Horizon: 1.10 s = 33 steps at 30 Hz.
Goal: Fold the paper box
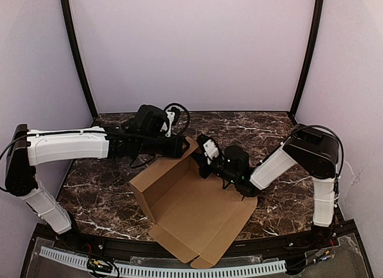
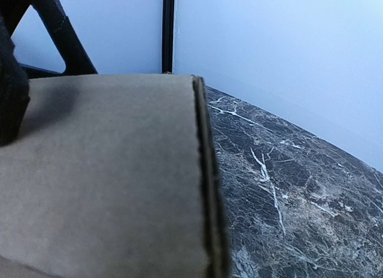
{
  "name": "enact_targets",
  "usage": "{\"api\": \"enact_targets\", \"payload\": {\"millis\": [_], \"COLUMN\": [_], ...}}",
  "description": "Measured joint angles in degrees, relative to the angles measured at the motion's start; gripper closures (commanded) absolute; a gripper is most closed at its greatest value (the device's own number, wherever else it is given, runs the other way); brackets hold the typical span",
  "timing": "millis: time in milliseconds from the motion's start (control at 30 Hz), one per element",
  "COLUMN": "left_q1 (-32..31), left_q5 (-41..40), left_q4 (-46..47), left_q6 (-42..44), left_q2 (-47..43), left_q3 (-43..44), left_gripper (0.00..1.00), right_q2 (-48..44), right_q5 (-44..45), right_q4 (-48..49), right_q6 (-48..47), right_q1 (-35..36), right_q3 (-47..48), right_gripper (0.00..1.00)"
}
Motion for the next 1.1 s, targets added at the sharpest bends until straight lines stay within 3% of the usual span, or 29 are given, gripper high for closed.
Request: {"api": "enact_targets", "payload": {"millis": [400,567,800,1100], "left_q1": [-0.1,-0.1,-0.1,-0.1], "left_q5": [-2.9,-4.8,-8.2,-11.5], "left_q4": [-13.2,-17.7,-21.9,-25.0], "left_q6": [5.5,7.1,7.3,5.6], "left_q2": [-5.0,-10.4,-20.6,-33.4], "left_q3": [5.8,6.7,3.9,-3.4], "left_gripper": [0.27,0.22,0.21,0.2], "right_q2": [-0.8,-3.8,-10.4,-13.1], "right_q5": [-1.5,-4.1,-10.8,-16.9], "right_q4": [-1.0,-6.9,-26.4,-62.8], "right_q6": [-1.6,-5.2,-14.8,-27.4], "right_q1": [0.0,0.0,-1.0,-4.9], "right_q3": [0.0,1.8,10.9,32.5], "right_gripper": [1.0,1.0,1.0,1.0]}}
